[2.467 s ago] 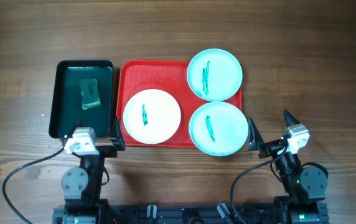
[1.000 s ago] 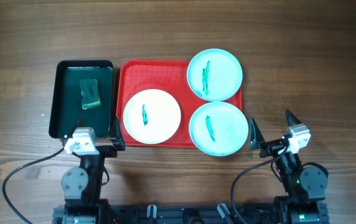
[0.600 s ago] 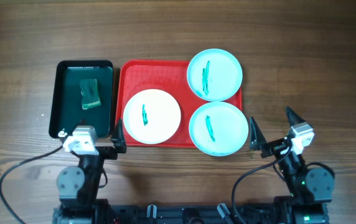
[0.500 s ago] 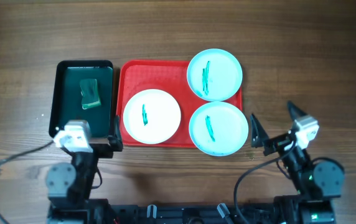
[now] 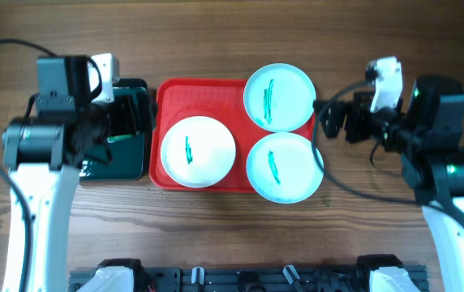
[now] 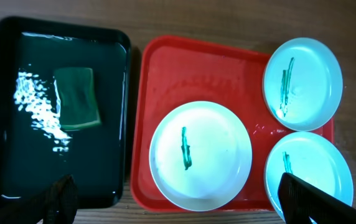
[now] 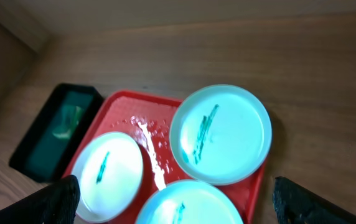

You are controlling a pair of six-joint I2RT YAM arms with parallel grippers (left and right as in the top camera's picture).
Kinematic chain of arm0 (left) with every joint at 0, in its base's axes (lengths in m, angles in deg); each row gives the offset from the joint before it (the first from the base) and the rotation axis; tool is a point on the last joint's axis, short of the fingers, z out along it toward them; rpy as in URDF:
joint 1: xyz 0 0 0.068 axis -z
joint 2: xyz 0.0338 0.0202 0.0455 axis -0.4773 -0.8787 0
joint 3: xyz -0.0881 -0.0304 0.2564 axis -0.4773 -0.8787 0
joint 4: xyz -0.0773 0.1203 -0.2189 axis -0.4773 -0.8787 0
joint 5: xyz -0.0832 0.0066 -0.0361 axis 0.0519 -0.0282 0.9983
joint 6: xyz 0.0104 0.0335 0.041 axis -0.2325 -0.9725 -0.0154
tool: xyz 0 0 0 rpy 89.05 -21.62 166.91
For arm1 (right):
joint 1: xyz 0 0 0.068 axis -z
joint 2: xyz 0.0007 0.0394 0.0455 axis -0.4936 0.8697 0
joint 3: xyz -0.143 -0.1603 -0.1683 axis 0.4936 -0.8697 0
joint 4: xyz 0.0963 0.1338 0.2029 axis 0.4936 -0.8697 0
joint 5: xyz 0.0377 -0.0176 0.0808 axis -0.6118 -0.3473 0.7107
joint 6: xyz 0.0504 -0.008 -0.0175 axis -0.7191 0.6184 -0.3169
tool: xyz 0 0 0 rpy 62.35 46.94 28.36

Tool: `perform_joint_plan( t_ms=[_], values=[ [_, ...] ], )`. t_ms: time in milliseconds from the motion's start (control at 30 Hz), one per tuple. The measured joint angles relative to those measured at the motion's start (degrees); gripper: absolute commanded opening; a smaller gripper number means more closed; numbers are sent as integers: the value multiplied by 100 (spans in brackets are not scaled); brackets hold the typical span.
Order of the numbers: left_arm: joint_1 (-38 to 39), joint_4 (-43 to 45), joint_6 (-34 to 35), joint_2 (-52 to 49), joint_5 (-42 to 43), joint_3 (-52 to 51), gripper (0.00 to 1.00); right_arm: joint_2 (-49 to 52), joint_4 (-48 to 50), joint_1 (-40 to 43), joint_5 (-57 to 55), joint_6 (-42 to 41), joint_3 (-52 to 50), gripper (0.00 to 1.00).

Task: Clean dirty plates on tray and stack at the side
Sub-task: 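Reach the right gripper to the left white plate rim and grip it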

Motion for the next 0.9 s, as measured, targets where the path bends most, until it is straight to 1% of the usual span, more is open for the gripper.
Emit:
perform_joint_plan(
  t_ms=[67, 133, 200, 267, 300, 367, 400, 433, 467, 600, 667, 700, 833, 900],
  values=[
    [0, 4, 0, -413, 160, 44, 100, 271, 79, 0, 219, -391, 57, 96],
    [0, 11, 0, -737, 372, 46, 100, 584, 203, -59, 365, -520, 57, 93],
    [0, 107, 0, -992, 492, 44, 100, 1051, 170, -339, 396, -686, 85, 88],
    [0, 149, 2, -1108, 492, 44, 100, 1349, 46, -588, 317, -796, 184, 86],
    [0, 168, 42, -1158, 450, 46, 100, 1606, -181, -804, 223, -872, 363, 84],
    [0, 199, 367, -1233, 81, 44, 100, 2389, -686, -1362, -120, -973, 994, 76],
    [0, 197, 614, -1235, -229, 44, 100, 2811, -872, -1646, -431, -1043, 1344, 64],
    [0, 195, 960, -1235, -728, 46, 100, 3134, -944, -1880, -511, -1056, 1596, 62],
    [-11, 210, 1049, -1235, -883, 46, 100, 3241, -940, -1982, -590, -1073, 1635, 58],
    [-15, 256, 1233, -1237, -1294, 46, 100, 4109, -713, -2660, -1099, -1405, 1829, 54],
    [-15, 258, 1257, -1237, -1351, 46, 100, 4474, -638, -2874, -1191, -1473, 1829, 47],
    [-15, 256, 1276, -1237, -1388, 46, 100, 4686, -584, -2977, -1231, -1513, 1829, 47],
    [-15, 258, 1296, -1237, -1427, 46, 100, 5163, -444, -3130, -1364, -1711, 1829, 43],
    [-15, 258, 1298, -1237, -1427, 46, 100, 5243, -328, -3130, -1405, -1840, 1829, 42]
  ],
)
